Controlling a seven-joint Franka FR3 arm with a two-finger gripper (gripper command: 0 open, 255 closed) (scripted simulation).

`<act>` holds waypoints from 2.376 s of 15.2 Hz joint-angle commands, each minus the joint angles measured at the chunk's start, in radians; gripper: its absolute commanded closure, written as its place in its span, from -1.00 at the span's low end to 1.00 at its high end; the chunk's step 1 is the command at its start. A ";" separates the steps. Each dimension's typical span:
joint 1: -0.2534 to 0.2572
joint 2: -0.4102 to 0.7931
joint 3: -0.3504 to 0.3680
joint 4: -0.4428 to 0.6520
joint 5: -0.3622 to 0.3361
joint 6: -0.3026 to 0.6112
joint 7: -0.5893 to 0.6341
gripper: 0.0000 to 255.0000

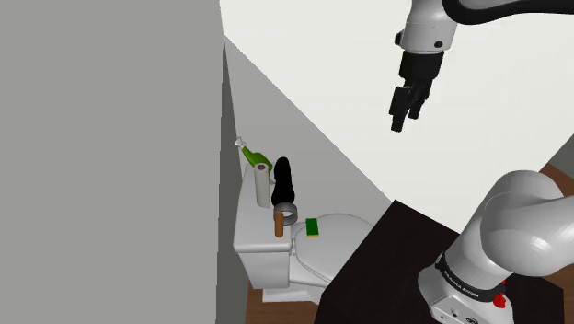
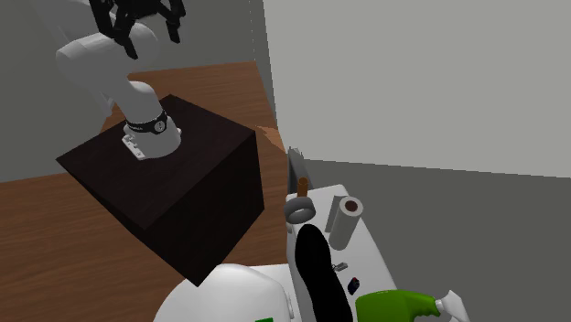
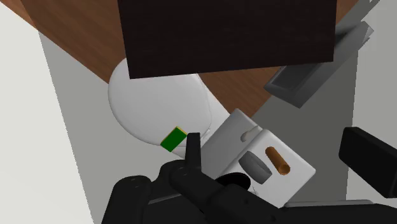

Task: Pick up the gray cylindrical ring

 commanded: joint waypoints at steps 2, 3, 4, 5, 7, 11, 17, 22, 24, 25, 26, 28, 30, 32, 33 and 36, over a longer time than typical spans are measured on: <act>0.006 0.011 -0.004 -0.024 -0.003 0.039 -0.013 -1.00; 0.011 0.023 -0.009 -0.047 -0.006 0.078 -0.025 -1.00; 0.017 0.037 -0.013 -0.068 -0.009 0.118 -0.038 -1.00; 0.023 0.053 -0.018 -0.088 -0.011 0.158 -0.051 -1.00; 0.034 0.090 -0.027 -0.123 -0.016 0.239 -0.076 -1.00; 0.059 0.184 -0.044 -0.178 -0.023 0.405 -0.126 -1.00; 0.099 0.372 -0.068 -0.213 -0.022 0.655 -0.204 -1.00; 0.136 0.563 -0.081 -0.199 -0.002 0.853 -0.277 -1.00; 0.151 0.644 -0.084 -0.183 0.013 0.926 -0.310 -1.00; 0.157 0.685 -0.085 -0.173 0.022 0.961 -0.327 -1.00; 0.164 0.726 -0.084 -0.161 0.032 0.994 -0.345 -1.00; 0.175 0.810 -0.081 -0.134 0.055 1.058 -0.382 -1.00; 0.183 0.893 -0.072 -0.101 0.080 1.115 -0.421 -1.00; 0.186 0.975 -0.059 -0.062 0.106 1.167 -0.460 -1.00; 0.186 1.016 -0.050 -0.041 0.117 1.191 -0.478 -1.00; 0.181 1.136 -0.021 0.028 0.144 1.254 -0.528 -1.00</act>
